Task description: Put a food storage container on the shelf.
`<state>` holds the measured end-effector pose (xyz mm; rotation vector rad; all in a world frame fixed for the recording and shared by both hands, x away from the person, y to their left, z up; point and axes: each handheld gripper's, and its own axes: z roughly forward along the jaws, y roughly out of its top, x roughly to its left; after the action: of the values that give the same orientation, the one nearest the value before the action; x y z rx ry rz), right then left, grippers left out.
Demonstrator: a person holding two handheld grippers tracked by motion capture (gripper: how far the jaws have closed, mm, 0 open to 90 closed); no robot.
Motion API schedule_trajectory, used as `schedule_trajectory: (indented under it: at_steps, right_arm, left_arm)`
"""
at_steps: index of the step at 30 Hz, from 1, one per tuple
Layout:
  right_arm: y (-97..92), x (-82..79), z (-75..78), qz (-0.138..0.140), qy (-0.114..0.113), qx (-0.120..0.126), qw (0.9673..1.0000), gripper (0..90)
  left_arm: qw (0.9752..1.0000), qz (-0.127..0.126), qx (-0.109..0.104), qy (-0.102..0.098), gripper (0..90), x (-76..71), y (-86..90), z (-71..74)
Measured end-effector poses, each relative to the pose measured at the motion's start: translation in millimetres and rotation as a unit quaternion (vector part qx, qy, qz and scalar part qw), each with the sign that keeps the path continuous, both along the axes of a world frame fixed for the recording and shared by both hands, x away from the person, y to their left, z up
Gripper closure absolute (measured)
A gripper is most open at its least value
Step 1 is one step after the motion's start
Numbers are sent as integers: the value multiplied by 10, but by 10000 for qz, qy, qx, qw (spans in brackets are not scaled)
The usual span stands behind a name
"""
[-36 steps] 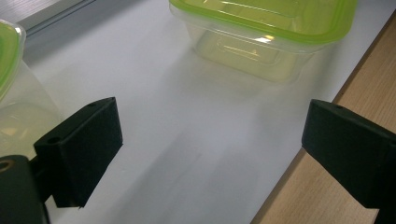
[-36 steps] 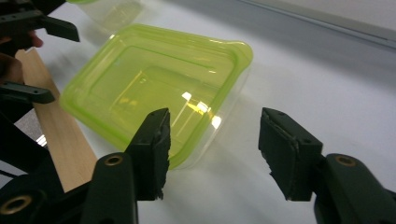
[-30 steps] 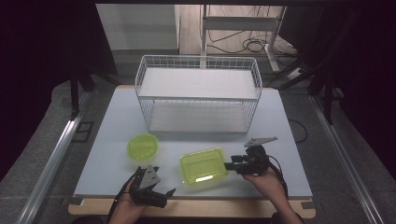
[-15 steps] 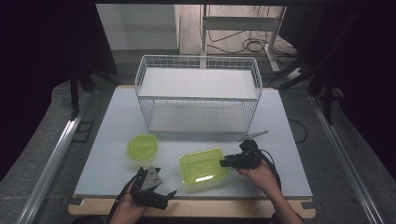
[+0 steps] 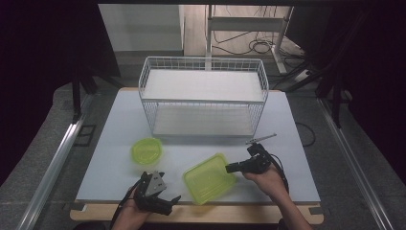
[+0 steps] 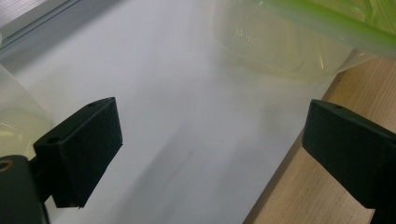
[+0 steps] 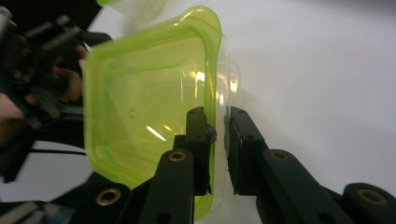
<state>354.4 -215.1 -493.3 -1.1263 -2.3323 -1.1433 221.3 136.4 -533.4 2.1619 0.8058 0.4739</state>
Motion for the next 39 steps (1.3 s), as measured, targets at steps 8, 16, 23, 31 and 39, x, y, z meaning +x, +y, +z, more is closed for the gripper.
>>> schedule_trajectory:
  at_steps: [8,16,23,31,39]
  right_arm:
    - [-51,-9,63,-85,-10,192,9998,810]
    - [-98,-3,158,-183,-107,335,9992,812]
    - [-139,3,309,-256,-310,498,9979,814]
    - [-179,28,494,-335,-465,682,9960,814]
    - [-189,76,673,-403,-596,856,9937,815]
  left_arm:
    - [10000,15,6,-17,49,2,10,4]
    - [10000,34,13,-22,49,5,24,11]
    - [10000,46,9,-29,48,5,29,13]
    - [10000,53,6,-35,48,6,33,10]
    - [10000,58,0,-32,48,6,34,9]
